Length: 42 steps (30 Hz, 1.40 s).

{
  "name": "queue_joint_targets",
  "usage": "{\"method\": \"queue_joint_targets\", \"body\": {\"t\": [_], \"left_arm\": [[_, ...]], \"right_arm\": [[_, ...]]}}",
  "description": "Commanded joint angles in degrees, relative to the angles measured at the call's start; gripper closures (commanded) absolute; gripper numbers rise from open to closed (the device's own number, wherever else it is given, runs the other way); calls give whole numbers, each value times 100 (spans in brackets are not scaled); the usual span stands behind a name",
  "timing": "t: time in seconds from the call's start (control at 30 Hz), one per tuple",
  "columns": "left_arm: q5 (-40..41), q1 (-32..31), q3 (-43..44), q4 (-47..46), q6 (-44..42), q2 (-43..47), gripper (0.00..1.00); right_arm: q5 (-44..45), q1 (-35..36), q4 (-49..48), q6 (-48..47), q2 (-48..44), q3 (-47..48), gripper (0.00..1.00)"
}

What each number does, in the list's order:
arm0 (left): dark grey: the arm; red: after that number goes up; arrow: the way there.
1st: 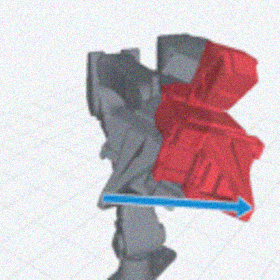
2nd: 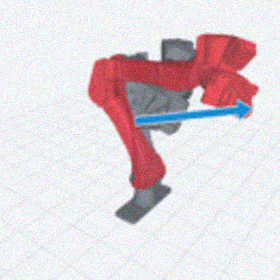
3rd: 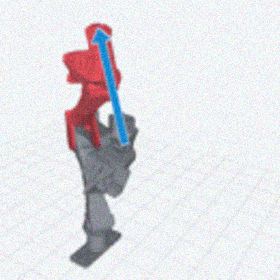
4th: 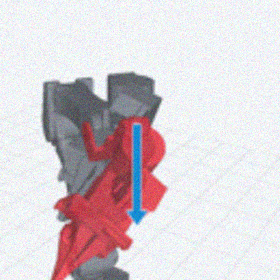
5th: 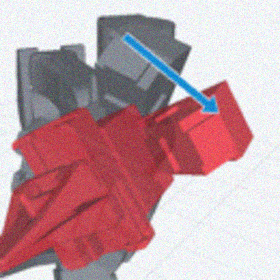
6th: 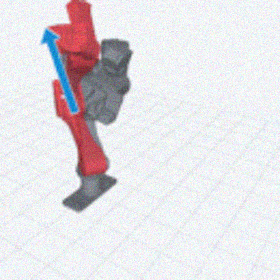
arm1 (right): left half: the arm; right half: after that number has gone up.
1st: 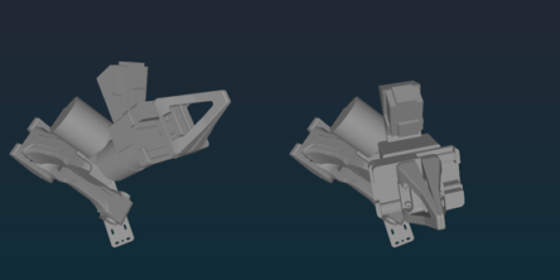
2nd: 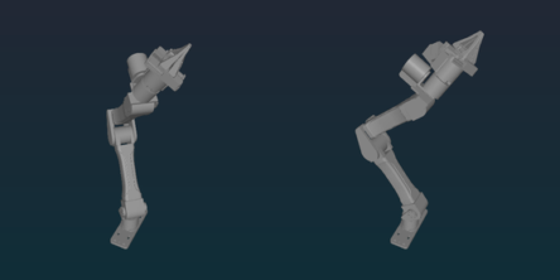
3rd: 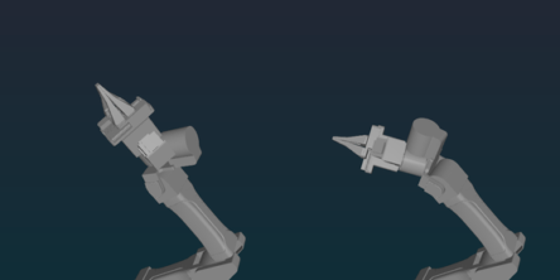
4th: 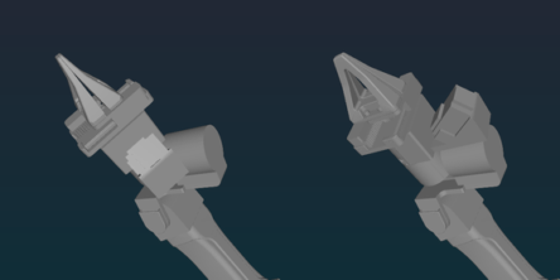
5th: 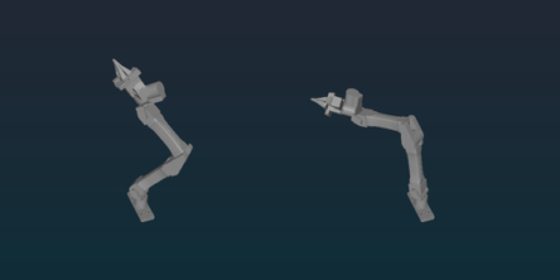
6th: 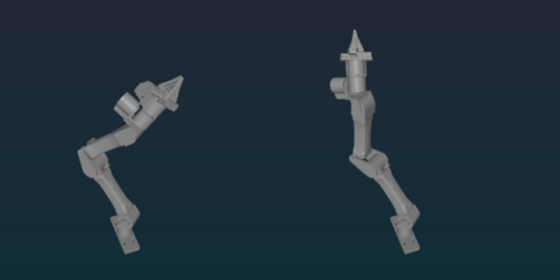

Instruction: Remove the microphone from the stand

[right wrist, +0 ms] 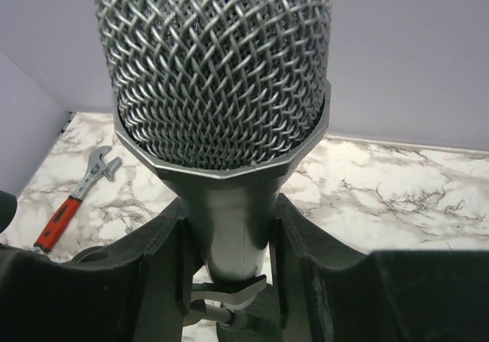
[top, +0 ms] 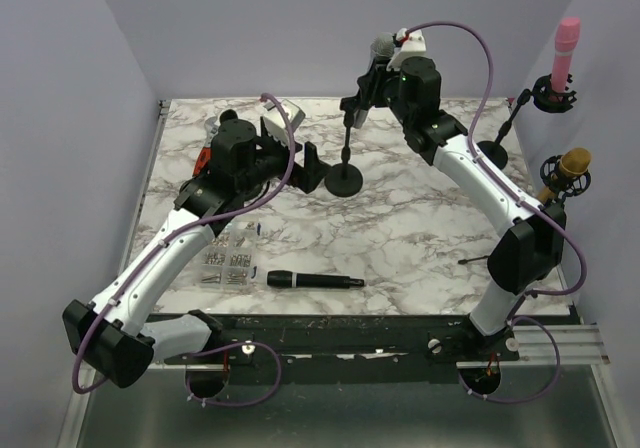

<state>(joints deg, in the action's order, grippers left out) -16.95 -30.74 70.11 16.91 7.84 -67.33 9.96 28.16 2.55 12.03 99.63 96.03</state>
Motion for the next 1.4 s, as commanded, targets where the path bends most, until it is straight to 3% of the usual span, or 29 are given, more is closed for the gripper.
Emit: {"method": "queue_joint_targets", "body": {"t": [0.0, 0.17, 0.37, 0.67, 0.83, 1.17, 1.37], "left_arm": [[-417, -1, -208, -1337, 491, 80, 14], [-14, -1, -6, -1727, 638, -352, 4], [593, -1, -197, -3302, 401, -1024, 2], [330, -2, 1135, -3400, 234, -2490, 1], [296, -2, 1364, -3371, 218, -2844, 8], [396, 2, 1180, -3249, 46, -2923, 8], [459, 0, 1453, -2765, -75, -3115, 30]], "right_arm": [[-585, -13, 377, 3, -82, 77, 99], [-760, -15, 387, 78, -23, -30, 99], [-922, -14, 516, 13, 97, 44, 99], [-960, -17, 554, 41, 140, 149, 99], [-960, -21, 546, 16, 127, 126, 99], [-1154, -17, 536, 95, 227, 170, 99], [-1119, -21, 597, 86, 258, 264, 99]]}}
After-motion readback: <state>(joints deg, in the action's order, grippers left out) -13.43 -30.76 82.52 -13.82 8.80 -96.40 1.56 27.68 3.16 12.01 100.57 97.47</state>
